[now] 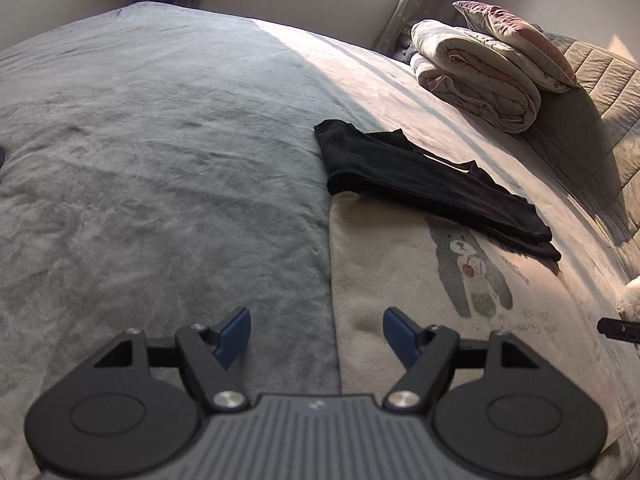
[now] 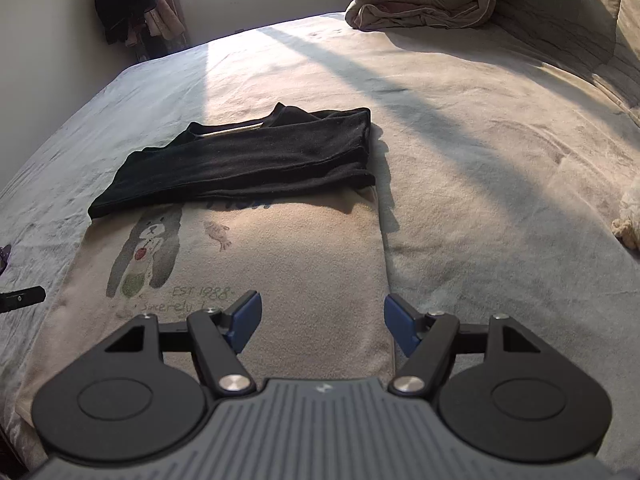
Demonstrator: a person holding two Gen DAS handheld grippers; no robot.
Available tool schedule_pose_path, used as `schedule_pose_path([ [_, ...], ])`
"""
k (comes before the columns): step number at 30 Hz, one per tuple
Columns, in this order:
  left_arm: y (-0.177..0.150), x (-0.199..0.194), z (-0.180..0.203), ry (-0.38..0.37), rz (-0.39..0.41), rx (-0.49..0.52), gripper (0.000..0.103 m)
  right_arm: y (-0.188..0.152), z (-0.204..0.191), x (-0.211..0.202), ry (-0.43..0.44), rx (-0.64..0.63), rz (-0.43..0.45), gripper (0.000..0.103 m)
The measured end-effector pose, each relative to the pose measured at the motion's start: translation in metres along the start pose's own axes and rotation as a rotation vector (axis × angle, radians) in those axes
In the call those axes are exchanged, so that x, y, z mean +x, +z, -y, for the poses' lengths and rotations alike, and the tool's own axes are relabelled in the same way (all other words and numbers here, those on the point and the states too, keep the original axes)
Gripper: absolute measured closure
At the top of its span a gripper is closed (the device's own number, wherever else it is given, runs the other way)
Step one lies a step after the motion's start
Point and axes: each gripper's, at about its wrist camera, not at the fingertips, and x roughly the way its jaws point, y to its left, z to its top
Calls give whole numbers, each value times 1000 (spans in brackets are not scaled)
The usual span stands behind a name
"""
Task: Fold clothes
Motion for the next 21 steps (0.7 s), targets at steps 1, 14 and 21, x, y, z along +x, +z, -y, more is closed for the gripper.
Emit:
schedule_pose_path([
  [1, -3, -2, -5, -21, -20, -15, 32, -4, 3, -3, 8, 15, -10, 31],
  [14, -36, -20, -65, -456, -240, -134, 39, -69, 73, -39, 313, 243, -156, 32],
  [21, -46, -6, -62, -593, -372, -182, 49, -89, 94, -44, 501, 325, -213, 40],
])
